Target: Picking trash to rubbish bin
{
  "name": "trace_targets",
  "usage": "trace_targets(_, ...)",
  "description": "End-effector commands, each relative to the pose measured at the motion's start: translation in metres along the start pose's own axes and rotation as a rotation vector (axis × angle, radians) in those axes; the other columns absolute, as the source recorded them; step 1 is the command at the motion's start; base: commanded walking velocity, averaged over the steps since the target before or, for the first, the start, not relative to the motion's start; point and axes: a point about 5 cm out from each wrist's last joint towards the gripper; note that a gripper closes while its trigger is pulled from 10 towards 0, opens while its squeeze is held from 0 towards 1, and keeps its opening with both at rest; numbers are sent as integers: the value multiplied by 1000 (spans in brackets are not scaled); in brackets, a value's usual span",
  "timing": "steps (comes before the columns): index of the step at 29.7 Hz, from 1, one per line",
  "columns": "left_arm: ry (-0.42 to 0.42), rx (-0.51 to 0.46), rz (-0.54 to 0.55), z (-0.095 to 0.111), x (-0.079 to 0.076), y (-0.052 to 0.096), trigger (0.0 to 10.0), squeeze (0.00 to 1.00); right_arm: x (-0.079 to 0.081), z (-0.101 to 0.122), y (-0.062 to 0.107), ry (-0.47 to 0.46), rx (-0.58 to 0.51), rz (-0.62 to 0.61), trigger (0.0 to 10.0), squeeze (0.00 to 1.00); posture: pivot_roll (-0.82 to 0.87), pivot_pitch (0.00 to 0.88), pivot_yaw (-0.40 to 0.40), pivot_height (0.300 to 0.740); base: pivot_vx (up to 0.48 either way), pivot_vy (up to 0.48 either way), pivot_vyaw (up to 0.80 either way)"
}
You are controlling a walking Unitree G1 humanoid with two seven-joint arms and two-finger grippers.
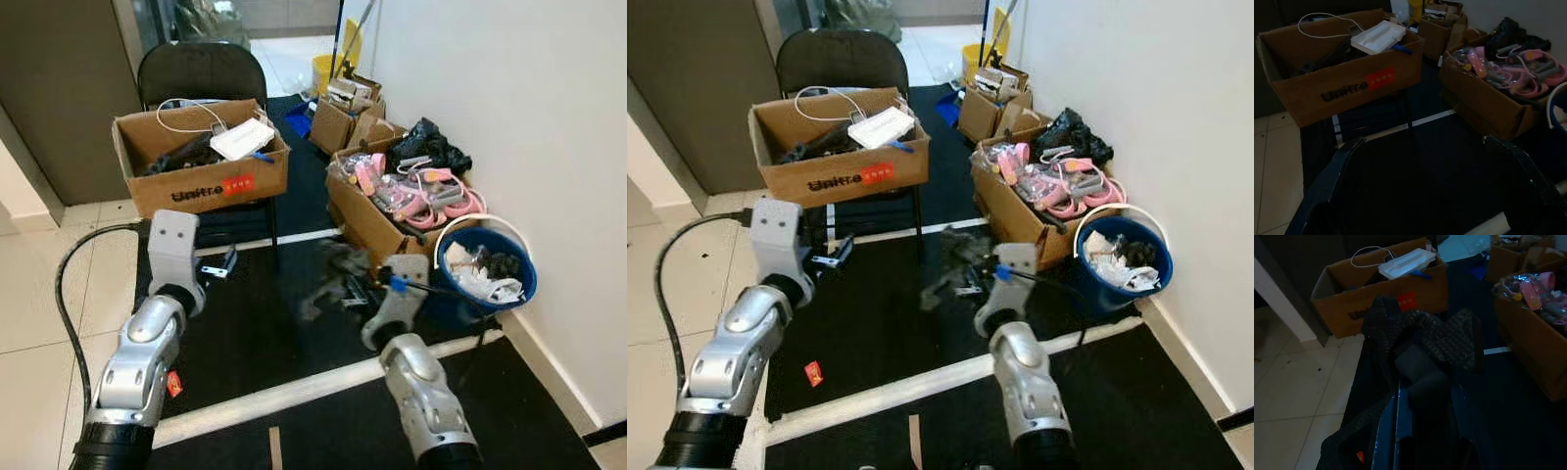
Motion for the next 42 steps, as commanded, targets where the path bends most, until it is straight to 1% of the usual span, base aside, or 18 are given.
trace_targets(1,0,25,-7,-6,-2,2,10000,8,-4,-2,4,22,10,-6,10000,0,7,147,2,740,322,0,0)
trace_targets(8,-2,25,-8,-5,-2,2,10000,8,-2,-2,3,35,13,10,10000,0,9,147,1,740,324,0,0)
trace_targets(13,-5,24,-6,-5,-2,2,10000,4,-2,-2,2,50,12,5,10000,0,11,146,0,740,325,0,683)
trace_targets(16,-6,24,-6,-5,-2,2,10000,0,-2,-2,2,40,7,2,10000,0,11,146,0,740,322,0,800)
trace_targets(17,-7,24,-6,-5,-2,2,10000,0,-4,-1,2,5,2,-9,10000,0,11,145,-1,740,322,0,0)
trace_targets(18,-6,23,-5,-5,-2,2,10000,4,-5,-1,1,4,4,-11,10000,0,11,144,-1,740,319,0,0)
trace_targets(23,-8,23,-6,-5,-2,2,10000,0,-6,-2,1,18,7,-13,10000,0,11,144,-3,740,322,0,0)
trace_targets(28,-8,24,-5,-5,-2,2,10000,4,-4,-2,1,20,7,-16,10000,0,12,144,-3,740,322,0,0)
trace_targets(42,-9,27,-8,-6,-2,2,10000,8,-7,-4,1,20,14,-31,10000,0,13,143,1,740,324,0,0)
Point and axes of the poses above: a point about 5 cm out from each wrist's last joint towards the gripper, its own y axis pointing back from the gripper into the wrist, its own z axis along the axis of the wrist's last joint, x = y × z, and after that the axes turned 1 degree about -y, right-handed
